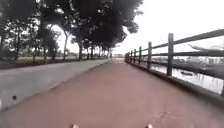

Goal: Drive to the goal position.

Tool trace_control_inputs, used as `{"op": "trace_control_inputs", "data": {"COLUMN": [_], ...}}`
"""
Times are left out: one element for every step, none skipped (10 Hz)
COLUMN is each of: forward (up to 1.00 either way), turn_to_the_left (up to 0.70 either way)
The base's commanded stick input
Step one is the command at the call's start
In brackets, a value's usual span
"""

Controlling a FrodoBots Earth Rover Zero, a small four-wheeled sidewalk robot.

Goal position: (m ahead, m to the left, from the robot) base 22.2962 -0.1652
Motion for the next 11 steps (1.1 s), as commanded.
{"op": "trace_control_inputs", "data": {"forward": [1.0,1.0,1.0,1.0,1.0,1.0,1.0,1.0,1.0,1.0,1.0], "turn_to_the_left": [0.0,0.0,0.0,0.0,0.0,0.0,0.0,0.0,0.0,0.0,0.0]}}
